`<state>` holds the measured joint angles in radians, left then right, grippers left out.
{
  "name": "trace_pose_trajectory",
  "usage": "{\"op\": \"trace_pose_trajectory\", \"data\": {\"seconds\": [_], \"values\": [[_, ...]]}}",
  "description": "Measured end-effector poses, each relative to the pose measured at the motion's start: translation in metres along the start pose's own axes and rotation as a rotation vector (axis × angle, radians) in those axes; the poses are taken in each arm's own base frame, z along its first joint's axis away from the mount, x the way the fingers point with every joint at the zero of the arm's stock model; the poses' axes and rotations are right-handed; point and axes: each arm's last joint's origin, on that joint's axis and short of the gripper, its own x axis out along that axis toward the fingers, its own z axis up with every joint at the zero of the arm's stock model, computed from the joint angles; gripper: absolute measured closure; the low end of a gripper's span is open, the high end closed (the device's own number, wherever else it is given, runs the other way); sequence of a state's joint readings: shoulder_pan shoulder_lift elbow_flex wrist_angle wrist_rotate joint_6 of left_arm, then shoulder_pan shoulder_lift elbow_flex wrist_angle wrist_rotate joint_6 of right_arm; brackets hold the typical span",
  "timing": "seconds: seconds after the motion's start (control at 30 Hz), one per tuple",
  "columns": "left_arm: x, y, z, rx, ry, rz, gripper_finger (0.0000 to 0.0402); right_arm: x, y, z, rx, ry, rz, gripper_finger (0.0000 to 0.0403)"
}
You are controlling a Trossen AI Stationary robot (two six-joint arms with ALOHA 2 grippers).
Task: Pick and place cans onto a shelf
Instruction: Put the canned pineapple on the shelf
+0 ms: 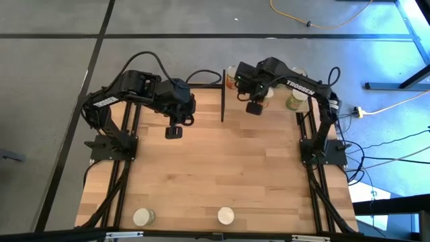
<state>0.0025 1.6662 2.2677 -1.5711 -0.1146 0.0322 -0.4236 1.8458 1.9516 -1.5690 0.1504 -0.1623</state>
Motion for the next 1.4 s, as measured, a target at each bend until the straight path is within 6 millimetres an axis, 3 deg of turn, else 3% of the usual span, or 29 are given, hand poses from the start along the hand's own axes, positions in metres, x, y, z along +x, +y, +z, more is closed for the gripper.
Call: {"op": "trace_pose_trajectory", "data": {"seconds": [0.33,0.5,0.7,0.83,1.13,1.4], "values": [[0.001,0.009,0.0,-0.026,0.004,0.02,0.036,0.021,0.008,-0.035,-0.028,0.14,-0.062,0.0403],[0.001,0.017,-0.001,-0.048,0.007,0.035,0.036,0.018,0.011,-0.046,-0.033,0.144,-0.061,0.0403],[0.002,0.021,-0.002,-0.062,0.009,0.045,0.036,0.002,0.021,-0.037,-0.054,-0.003,-0.039,0.0403],[0.002,0.022,-0.002,-0.063,0.009,0.045,0.036,0.002,0.023,-0.023,-0.038,-0.141,-0.086,0.0403],[0.002,0.022,-0.002,-0.064,0.009,0.045,0.036,0.024,0.015,-0.019,-0.002,-0.109,-0.256,0.0403],[0.002,0.022,-0.002,-0.064,0.009,0.045,0.036,0.047,0.016,-0.03,0.001,0.011,-0.246,0.0403]]}}
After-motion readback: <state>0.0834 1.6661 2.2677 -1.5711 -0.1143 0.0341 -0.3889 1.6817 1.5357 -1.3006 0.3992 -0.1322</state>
